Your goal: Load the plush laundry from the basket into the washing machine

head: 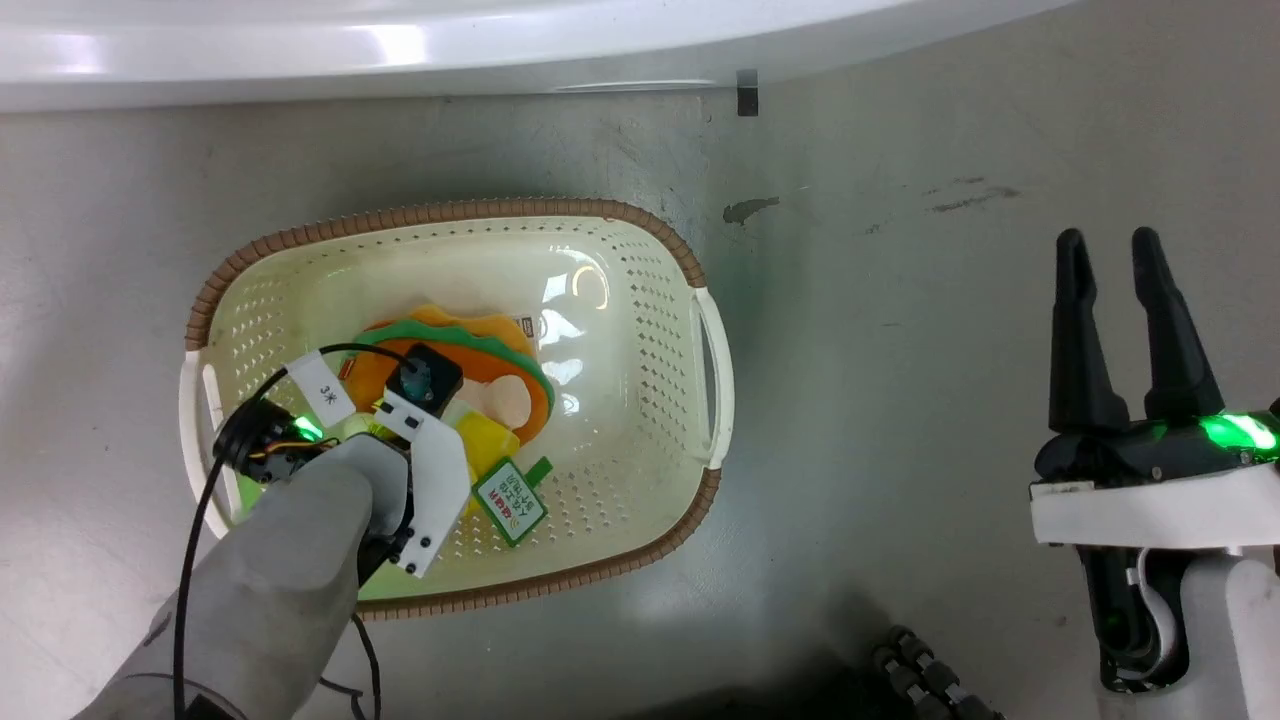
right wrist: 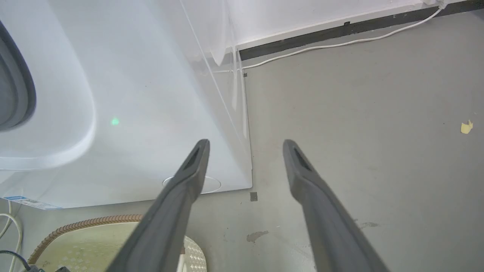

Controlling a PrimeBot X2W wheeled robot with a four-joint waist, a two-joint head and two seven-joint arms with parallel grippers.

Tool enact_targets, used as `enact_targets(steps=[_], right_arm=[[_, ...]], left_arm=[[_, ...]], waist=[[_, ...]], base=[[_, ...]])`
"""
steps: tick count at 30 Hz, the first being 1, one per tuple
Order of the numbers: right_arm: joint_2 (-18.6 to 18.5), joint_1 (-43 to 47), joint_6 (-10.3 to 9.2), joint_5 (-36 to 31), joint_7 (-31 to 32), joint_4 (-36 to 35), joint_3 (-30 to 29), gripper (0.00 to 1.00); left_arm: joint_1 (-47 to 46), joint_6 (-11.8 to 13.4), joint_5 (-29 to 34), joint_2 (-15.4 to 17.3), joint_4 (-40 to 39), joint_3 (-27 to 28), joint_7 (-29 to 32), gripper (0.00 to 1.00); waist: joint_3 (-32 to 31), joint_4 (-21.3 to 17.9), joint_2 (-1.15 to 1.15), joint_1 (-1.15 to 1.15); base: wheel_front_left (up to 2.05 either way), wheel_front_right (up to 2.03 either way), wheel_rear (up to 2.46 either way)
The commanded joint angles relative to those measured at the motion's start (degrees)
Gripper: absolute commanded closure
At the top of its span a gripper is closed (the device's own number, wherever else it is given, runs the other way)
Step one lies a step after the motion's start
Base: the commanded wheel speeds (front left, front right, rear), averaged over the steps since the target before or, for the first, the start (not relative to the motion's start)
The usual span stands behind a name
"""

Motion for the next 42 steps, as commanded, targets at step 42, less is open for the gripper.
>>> enact_targets(steps=[42], right_arm=[[0.0,7.8,0.03,-6.5,-2.1,2.3,-3.9,0.0]], left_arm=[[26.9,10.4,1.8,1.5,-48.3,28.3,-25.8,1.0]], waist=[[-29.4,9.9,0.0,0.0]], base=[[0.0,0.0,0.0]])
